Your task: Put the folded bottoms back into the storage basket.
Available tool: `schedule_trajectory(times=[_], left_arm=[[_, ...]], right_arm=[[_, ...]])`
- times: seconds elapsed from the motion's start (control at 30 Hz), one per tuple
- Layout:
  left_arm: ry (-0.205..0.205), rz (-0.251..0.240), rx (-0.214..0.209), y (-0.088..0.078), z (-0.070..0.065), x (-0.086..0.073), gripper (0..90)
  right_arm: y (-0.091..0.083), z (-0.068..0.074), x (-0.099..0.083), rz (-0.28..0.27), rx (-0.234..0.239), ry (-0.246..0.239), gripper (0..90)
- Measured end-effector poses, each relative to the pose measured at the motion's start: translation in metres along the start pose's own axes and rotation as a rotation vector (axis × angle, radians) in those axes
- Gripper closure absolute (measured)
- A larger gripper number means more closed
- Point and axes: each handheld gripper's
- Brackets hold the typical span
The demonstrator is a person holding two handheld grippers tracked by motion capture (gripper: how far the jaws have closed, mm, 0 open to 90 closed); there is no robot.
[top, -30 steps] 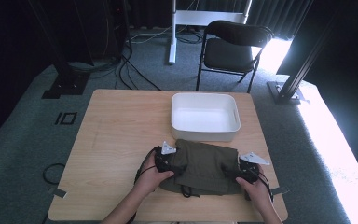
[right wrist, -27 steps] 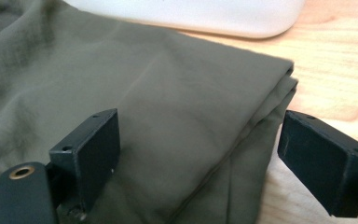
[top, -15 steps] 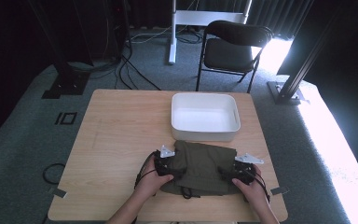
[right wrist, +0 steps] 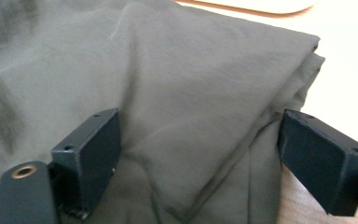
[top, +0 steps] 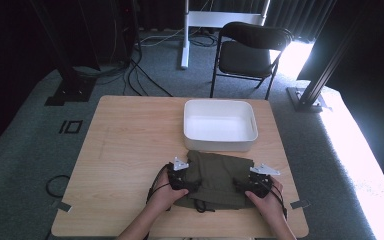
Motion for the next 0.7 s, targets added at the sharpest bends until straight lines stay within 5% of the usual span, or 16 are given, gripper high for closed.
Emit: schedule_trajectory(times=[0.13, 0.2, 0.3, 0.43, 0.7], left_arm=[[0.009, -0.020, 0.010, 0.003, -0.003, -0.002, 16.4], [0.027, -0.025, 0.004, 0.004, -0.003, -0.001, 20.0], [0.051, -0.019, -0.016, 0.007, -0.006, 0.000, 45.0], [0.082, -0.005, 0.020, 0.009, -0.013, 0.003, 59.8], [0.095, -0.040, -0.038, 0.001, -0.013, 0.007, 72.9]], right_arm=[[0.000, 0.001, 0.000, -0.009, 0.017, -0.028, 22.7], [-0.001, 0.002, 0.000, -0.025, 0.044, -0.048, 34.7], [-0.001, 0.006, 0.001, -0.046, 0.080, -0.062, 54.0], [0.000, 0.010, 0.004, -0.057, 0.113, -0.060, 74.6], [-0.012, 0.007, 0.010, -0.079, 0.153, -0.066, 79.5]])
Point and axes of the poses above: each handheld gripper's, and its own axes: y roughly forward along the jaws, x roughly out of its top, z roughly to its left, and after that the axes turned 12 degrees about -y, right-handed
